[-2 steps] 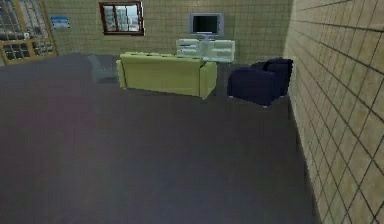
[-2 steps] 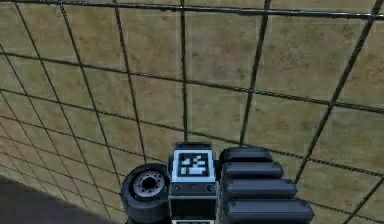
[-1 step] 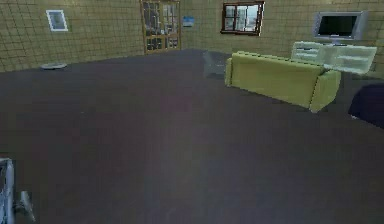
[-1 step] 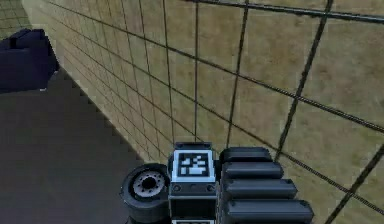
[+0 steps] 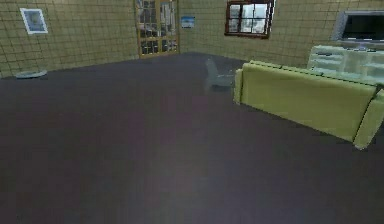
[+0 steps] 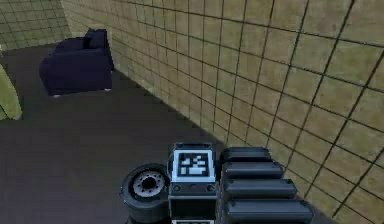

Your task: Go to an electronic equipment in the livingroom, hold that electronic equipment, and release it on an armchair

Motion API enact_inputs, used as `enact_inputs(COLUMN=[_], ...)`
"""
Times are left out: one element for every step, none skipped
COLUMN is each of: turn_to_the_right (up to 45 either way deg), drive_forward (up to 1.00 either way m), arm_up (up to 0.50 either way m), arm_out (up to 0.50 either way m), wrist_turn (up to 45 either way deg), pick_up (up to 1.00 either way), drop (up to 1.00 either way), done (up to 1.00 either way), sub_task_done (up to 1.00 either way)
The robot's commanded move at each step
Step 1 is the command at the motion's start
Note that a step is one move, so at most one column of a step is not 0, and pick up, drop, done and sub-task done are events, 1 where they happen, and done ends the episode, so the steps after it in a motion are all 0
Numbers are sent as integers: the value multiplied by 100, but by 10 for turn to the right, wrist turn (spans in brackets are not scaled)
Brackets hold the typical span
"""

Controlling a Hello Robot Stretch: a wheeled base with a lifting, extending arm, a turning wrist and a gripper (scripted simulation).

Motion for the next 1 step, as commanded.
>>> enact_inputs(turn_to_the_right=[0], drive_forward=[100], arm_up=[0], arm_out=[0], wrist_turn=[0], pick_up=[0], drop=[0], done=[0], sub_task_done=[0])
